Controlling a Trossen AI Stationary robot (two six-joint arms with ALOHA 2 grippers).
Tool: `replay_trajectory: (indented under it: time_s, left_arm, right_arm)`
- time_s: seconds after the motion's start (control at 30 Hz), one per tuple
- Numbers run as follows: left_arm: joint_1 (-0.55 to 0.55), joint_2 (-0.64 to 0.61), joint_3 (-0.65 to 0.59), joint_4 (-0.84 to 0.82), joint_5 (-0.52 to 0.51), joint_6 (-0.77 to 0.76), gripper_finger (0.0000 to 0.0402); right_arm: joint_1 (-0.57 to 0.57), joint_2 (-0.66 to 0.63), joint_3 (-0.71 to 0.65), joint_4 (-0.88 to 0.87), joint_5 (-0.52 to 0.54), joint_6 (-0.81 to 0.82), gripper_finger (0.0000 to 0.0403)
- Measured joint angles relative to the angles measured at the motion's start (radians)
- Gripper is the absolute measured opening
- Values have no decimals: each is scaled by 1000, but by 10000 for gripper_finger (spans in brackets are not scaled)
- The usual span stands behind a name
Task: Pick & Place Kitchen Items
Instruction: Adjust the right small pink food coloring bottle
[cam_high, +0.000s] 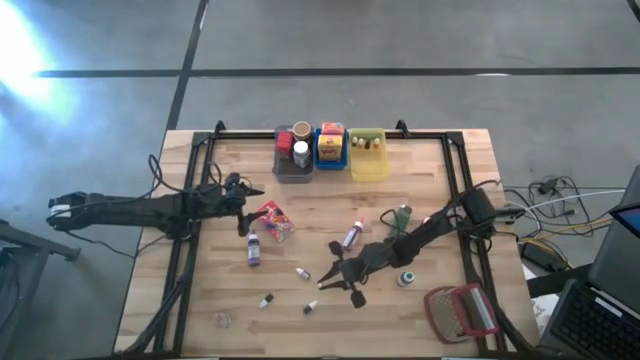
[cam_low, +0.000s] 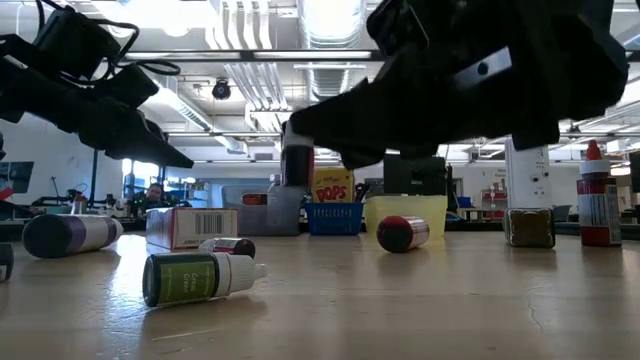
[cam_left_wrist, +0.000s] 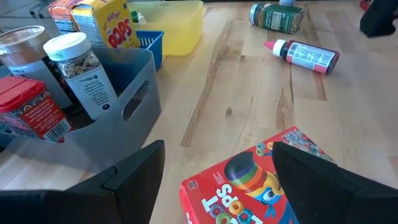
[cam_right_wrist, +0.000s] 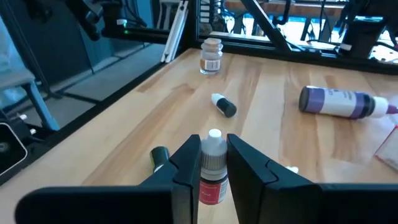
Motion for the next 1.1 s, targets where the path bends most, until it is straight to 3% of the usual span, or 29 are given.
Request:
replay_trajectory:
  time_s: [0.23, 0.83, 1.1]
  left_arm:
    - [0, 0, 0, 0, 0, 0, 300]
    - [0, 0, 0, -1, 0, 0, 300]
    - [0, 0, 0, -4, 0, 0, 301]
  right_arm:
    - [0, 76, 0, 115, 0, 69, 57]
    - [1, 86, 0, 51, 66, 105, 52]
    - [15, 181, 13, 135, 118, 159, 52]
